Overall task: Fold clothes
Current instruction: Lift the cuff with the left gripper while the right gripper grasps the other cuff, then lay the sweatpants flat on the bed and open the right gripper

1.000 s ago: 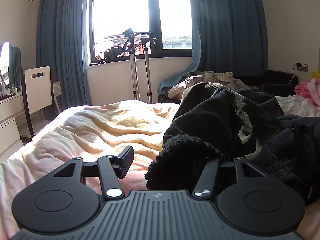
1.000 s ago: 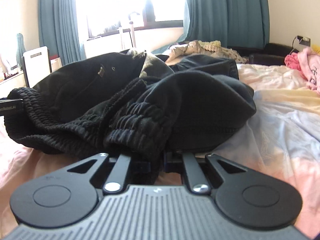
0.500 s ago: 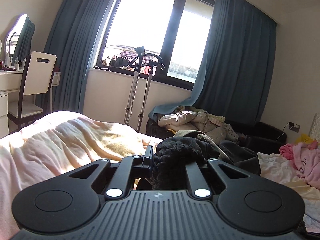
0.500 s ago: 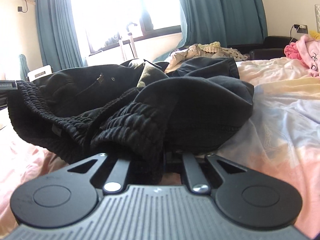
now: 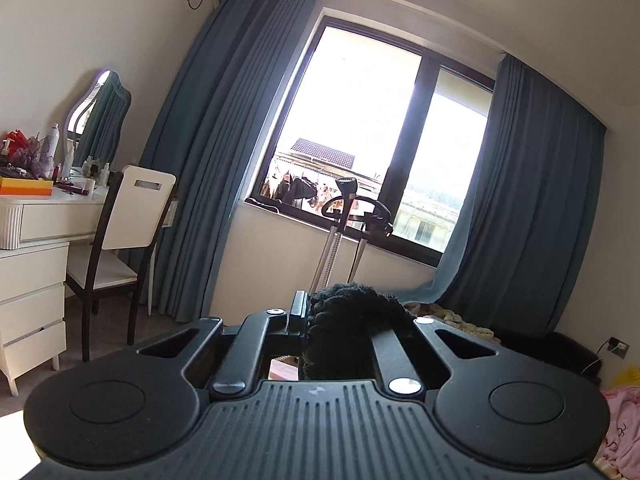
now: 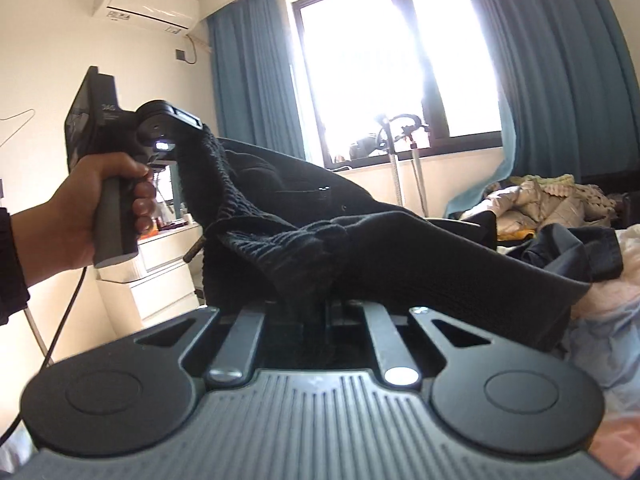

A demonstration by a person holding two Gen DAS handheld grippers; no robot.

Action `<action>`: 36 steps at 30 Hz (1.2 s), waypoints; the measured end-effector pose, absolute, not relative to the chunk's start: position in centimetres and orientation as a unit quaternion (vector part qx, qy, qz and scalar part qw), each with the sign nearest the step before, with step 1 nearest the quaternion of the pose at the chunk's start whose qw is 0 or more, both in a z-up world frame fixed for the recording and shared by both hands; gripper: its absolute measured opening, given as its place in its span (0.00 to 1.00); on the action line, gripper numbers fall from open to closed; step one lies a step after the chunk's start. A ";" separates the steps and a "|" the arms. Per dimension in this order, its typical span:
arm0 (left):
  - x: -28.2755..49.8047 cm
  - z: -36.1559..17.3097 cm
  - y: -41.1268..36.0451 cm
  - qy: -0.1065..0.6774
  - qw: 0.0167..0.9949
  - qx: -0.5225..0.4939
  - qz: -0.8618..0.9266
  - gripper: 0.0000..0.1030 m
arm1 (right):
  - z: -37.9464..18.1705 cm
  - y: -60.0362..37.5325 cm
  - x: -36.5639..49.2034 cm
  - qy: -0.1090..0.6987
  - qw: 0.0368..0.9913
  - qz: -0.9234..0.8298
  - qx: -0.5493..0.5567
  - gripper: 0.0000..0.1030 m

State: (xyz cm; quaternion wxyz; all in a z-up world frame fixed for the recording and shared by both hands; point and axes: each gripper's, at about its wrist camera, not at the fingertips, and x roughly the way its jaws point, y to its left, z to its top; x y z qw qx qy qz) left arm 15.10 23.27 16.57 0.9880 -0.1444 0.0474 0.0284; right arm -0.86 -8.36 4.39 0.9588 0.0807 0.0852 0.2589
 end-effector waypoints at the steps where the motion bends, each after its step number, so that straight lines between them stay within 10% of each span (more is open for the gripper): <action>1: 15.6 17.1 24.4 0.047 0.989 -0.136 0.039 0.11 | 4.9 -6.8 -0.7 0.083 0.954 0.279 0.075 0.09; 22: 24.4 -0.3 40.8 0.196 0.954 -0.134 0.182 0.14 | -4.2 10.7 6.3 0.197 0.893 0.404 0.027 0.29; 27: 21.8 1.9 40.0 0.211 0.947 -0.120 0.212 0.68 | -3.1 10.0 6.5 0.205 0.885 0.418 0.005 0.52; 36: 10.4 6.1 36.7 0.201 0.950 -0.137 0.193 0.81 | 0.5 3.8 2.9 0.197 0.899 0.392 -0.014 0.70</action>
